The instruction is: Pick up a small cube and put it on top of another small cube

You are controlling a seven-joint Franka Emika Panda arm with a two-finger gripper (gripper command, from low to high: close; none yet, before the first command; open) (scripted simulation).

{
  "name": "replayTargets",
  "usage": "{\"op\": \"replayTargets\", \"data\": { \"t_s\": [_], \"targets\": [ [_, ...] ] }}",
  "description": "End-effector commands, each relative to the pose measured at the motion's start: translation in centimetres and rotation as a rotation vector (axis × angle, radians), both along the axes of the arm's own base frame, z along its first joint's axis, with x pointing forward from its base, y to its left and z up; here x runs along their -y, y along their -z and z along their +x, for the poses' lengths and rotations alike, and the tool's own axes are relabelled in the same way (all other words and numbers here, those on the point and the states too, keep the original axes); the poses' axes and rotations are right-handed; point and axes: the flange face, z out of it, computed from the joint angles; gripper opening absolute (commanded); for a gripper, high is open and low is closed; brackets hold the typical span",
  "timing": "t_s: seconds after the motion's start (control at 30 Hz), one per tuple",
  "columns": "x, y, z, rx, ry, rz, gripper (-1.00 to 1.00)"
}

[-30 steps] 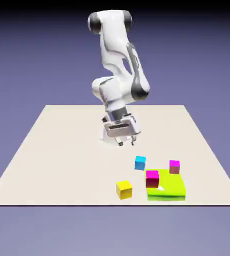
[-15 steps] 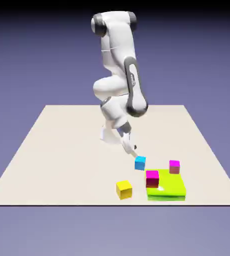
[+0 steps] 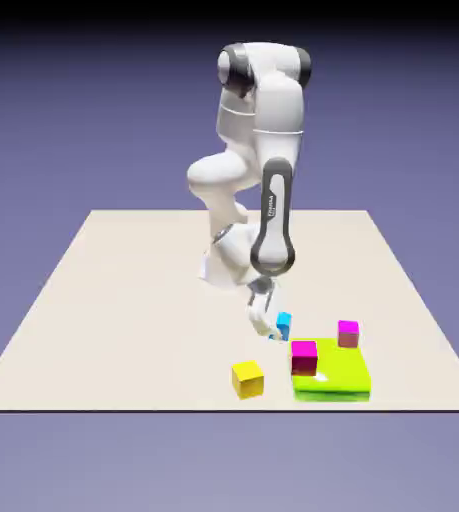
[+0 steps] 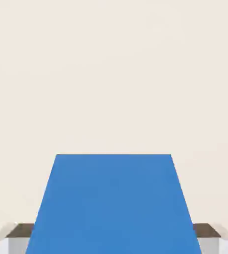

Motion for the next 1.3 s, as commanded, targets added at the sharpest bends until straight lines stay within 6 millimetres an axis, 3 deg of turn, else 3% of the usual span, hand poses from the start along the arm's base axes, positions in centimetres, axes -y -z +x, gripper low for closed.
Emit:
{"op": "replayTargets", "data": {
  "t_s": [0.0, 0.2, 0.27, 0.63, 0.83, 1.03, 1.07, 1.17, 1.2, 1.23, 1.27],
  "targets": [
    [0.3, -0.7, 0.0, -0.002, -0.001, 0.000, -1.00],
    [1.9, -4.6, -0.5, 0.005, 0.000, -0.001, -1.00],
    [2.0, -4.7, -0.6, 0.006, 0.000, -0.001, -1.00],
    [-1.5, -10.1, 13.3, 0.073, -0.277, 0.093, -1.00],
    [-2.0, -13.2, 19.1, 0.052, -0.426, 0.072, -1.00],
    [-1.1, -16.3, 23.9, 0.005, -0.547, 0.000, -1.00],
    [-1.1, -16.3, 23.9, 0.005, -0.547, 0.000, -1.00],
    [-3.4, -10.6, 23.2, 0.006, -0.547, 0.001, -1.00],
    [-3.6, -10.0, 23.1, 0.006, -0.547, 0.000, -1.00],
    [-3.6, -10.0, 23.1, 0.006, -0.547, 0.000, 1.00],
    [-3.6, -10.0, 23.1, 0.006, -0.547, 0.000, 1.00]
  ]
}}
